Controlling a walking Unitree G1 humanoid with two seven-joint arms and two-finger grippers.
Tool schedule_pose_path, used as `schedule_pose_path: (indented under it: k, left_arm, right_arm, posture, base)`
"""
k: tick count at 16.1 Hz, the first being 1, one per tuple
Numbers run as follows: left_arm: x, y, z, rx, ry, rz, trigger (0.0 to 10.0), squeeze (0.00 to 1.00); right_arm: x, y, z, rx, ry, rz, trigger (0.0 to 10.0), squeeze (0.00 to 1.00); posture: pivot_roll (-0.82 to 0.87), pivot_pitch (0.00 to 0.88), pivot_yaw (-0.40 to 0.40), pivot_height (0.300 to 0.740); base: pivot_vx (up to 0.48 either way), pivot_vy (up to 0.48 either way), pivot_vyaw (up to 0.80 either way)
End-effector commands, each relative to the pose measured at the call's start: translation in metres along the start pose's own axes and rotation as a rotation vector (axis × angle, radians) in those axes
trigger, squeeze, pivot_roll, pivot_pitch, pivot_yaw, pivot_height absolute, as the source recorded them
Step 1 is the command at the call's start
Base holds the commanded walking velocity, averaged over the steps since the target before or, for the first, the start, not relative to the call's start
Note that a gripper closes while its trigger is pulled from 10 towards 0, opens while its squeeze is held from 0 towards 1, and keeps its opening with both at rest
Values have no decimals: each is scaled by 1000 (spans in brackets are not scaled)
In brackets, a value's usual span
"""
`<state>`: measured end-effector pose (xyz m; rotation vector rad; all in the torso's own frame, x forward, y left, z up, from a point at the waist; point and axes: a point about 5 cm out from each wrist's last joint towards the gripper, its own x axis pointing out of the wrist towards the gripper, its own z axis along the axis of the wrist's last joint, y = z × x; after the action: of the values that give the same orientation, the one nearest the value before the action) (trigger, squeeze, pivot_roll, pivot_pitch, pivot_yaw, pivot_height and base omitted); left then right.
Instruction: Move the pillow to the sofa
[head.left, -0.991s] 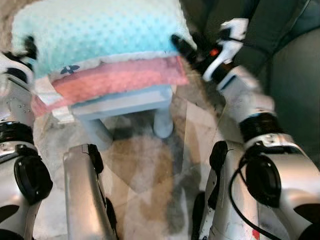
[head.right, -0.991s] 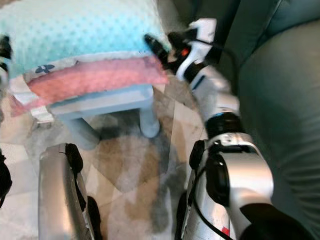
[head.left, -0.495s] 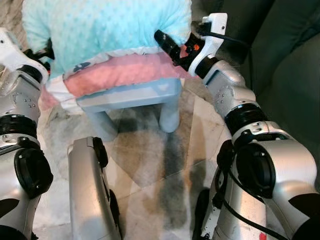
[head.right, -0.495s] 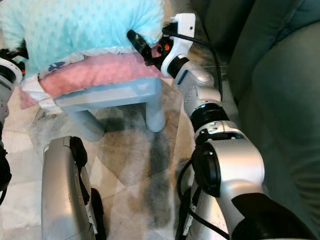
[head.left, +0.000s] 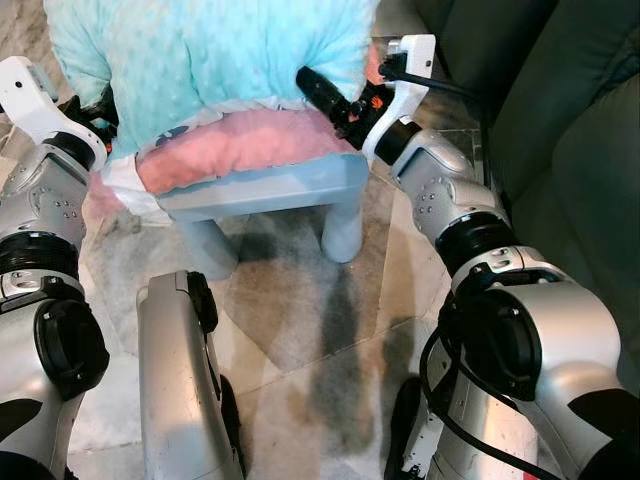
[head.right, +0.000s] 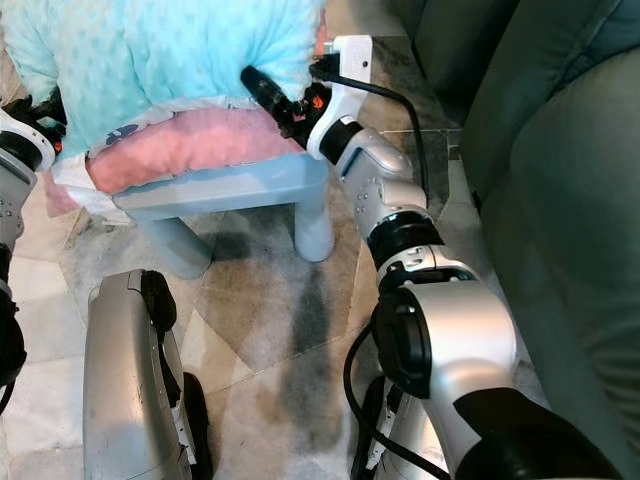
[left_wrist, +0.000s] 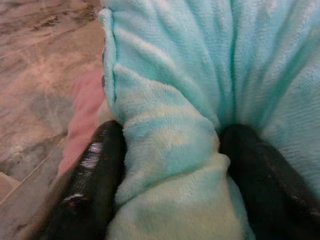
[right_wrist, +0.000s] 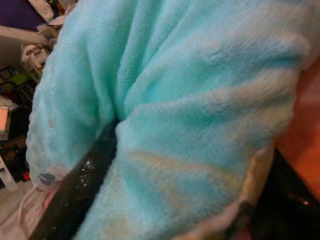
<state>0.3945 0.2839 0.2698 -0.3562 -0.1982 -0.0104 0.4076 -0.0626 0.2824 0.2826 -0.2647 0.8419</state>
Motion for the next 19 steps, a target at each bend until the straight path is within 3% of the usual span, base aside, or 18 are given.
schedule_pose_path:
  k: [1, 12, 16, 19]
  left_arm:
    - [-4, 5, -14, -3, 50, 0, 0, 0]
    - [-5, -6, -15, -57, 11, -67, 0, 0]
    - [-24, -4, -18, 10, -117, -65, 0, 0]
    - [-43, -10, -27, 81, -213, -65, 0, 0]
  right_arm:
    - [-4, -1, -10, 25, 26, 7, 0, 0]
    - [-11, -7, 1, 0, -42, 15, 0, 0]
    - [-23, -7, 3, -45, -91, 46, 0, 0]
    - [-43, -2, -2, -106, -137, 22, 0, 0]
  posture:
    - [110, 441, -5, 339]
    - [99, 402, -1, 339]
    - [52, 324, -1, 339]
    - [12, 233, -5, 339]
  base:
    - [0, 0, 0]
    - [0, 0, 0]
    - [0, 0, 0]
    - [0, 0, 0]
